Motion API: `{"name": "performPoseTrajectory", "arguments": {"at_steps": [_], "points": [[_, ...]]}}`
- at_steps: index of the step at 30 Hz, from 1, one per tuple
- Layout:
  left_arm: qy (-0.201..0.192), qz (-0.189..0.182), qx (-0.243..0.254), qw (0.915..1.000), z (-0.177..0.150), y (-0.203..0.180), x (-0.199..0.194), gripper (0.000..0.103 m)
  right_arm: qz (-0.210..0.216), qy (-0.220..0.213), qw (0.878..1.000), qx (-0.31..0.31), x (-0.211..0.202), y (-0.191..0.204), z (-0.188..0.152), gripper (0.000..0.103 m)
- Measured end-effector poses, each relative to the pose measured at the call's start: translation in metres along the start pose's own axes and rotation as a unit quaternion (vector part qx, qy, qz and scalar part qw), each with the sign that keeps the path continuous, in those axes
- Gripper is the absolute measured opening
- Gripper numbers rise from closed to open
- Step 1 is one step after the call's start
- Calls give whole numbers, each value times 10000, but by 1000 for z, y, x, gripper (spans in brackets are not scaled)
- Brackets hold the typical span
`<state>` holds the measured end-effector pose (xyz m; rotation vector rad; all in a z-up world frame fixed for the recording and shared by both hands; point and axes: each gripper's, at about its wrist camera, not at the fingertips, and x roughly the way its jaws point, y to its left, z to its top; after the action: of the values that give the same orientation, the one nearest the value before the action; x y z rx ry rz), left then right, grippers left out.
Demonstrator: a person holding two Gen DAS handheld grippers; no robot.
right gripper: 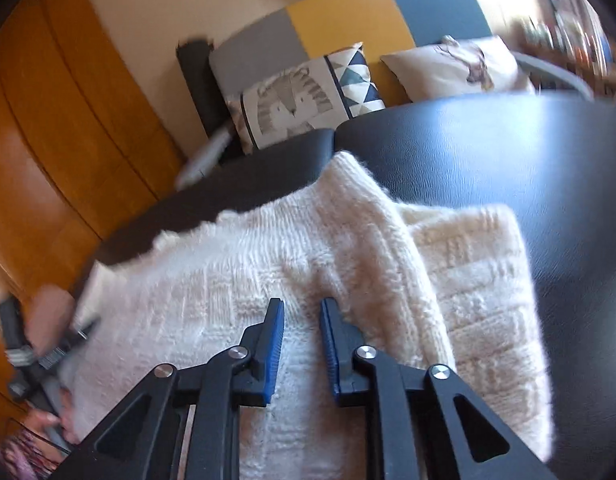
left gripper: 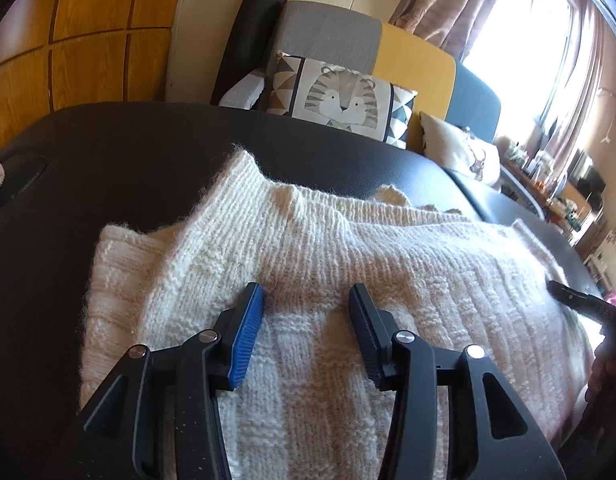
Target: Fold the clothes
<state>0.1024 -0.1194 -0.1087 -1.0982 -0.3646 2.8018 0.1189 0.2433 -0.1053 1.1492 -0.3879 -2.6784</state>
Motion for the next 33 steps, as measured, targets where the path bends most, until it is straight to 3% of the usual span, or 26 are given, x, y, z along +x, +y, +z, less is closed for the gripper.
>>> {"name": "performPoseTrajectory", "arguments": {"at_steps": [1,3,6,8,15,20,27,33], "points": [[-16,-60,-44,10000,0,2,0,48,-148,12,9996,-223,-2,13,5,23],[-46,-177,-129,9997,0,5,0,48,-52,-78,9976,-690,-7,46,17,25],[-83,-297,-222,9993,0,8,-2,48,488,-7,9919,-1173,-2,92,33,28],[-96,-328,-249,9991,-1,9,-2,48,840,325,9846,-1498,13,128,44,29],[-130,-352,-280,9989,-2,10,-4,48,935,1492,9671,-1837,81,210,49,29],[-178,-503,-390,9978,-2,14,-5,48,585,1906,9610,-1916,107,226,37,31],[-307,-724,-557,9953,-3,20,-9,48,451,1634,9620,-2139,107,226,23,34],[-562,-1233,-1015,9856,-6,39,-15,48,393,1480,9549,-2545,101,237,10,20]]}}
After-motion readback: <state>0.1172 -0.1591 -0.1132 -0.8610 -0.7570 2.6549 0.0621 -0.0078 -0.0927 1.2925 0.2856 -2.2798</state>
